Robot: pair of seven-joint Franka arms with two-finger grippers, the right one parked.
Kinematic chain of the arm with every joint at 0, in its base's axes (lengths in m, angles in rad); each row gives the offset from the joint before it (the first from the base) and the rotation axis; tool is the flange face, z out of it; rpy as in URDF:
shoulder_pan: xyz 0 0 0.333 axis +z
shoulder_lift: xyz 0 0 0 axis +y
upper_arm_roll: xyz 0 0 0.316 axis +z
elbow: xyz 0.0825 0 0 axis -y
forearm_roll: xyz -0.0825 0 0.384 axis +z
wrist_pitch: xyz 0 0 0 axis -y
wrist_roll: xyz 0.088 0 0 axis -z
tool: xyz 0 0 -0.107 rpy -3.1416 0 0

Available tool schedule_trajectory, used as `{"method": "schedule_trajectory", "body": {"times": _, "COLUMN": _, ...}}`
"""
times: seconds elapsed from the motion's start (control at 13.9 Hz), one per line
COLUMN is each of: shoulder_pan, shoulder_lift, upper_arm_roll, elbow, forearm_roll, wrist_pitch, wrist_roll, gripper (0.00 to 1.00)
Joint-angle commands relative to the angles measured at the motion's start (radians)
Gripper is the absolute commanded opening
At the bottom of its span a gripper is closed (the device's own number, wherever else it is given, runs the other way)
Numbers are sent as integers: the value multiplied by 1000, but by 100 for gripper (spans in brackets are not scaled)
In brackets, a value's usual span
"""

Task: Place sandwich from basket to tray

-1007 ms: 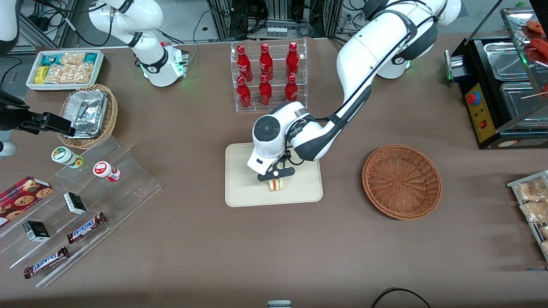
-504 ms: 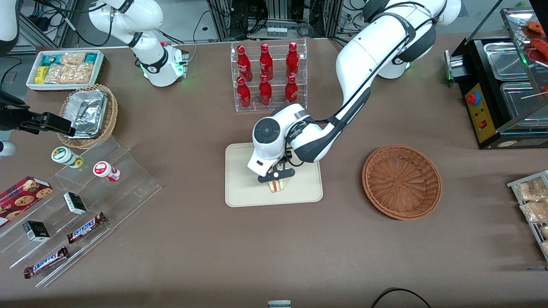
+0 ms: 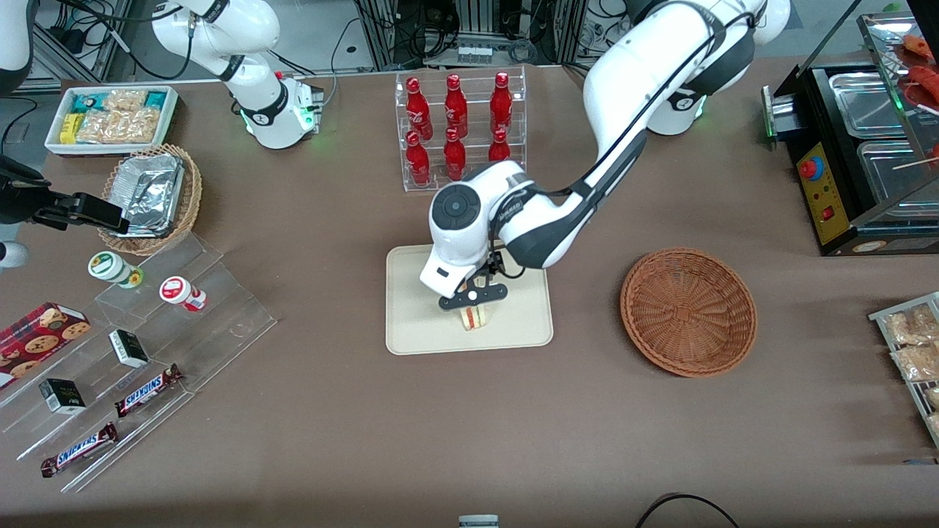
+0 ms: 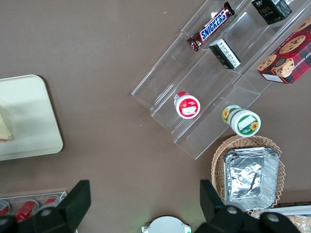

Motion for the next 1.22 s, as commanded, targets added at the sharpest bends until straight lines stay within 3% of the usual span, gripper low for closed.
{"method": "schedule_trajectory", "body": {"times": 0.0, "shoulder_pan": 23, "shoulder_lift": -73, "upper_arm_roll": -3, "elbow": -16, "forearm_roll": -20, "wrist_pitch": -68, "wrist_roll": 101, "gripper": 100}}
{"method": "schedule_trajectory", "body": {"times": 0.14, "shoulder_pan": 58, "shoulder_lift": -112, "upper_arm_roll": 0, "elbow": -22, "forearm_roll": -64, "wrist_pitch": -87, "wrist_roll": 175, "gripper": 100}}
{"method": "schedule_trajectory", "body": {"times": 0.29, "shoulder_pan": 77, "shoulder_lift": -159, "upper_arm_roll": 6, "elbow": -29, "forearm_roll": -60, "wrist_pitch": -138, "wrist_roll": 303, "gripper": 100}}
{"method": "schedule_trajectory", "body": {"times": 0.5, "shoulder_pan": 179, "shoulder_lift": -211, "upper_arm_roll": 0, "elbow": -46, "forearm_roll": -93, "wrist_pitch": -240, "wrist_roll": 422, "gripper": 100}}
{"method": "schedule_trajectory", "body": {"times": 1.15, "shoulder_pan": 472, "shoulder_lift": -493, "upper_arm_roll": -2, "elbow": -313, "forearm_roll": -216, "wrist_pitch": -260, "wrist_roll": 767, "gripper": 100}}
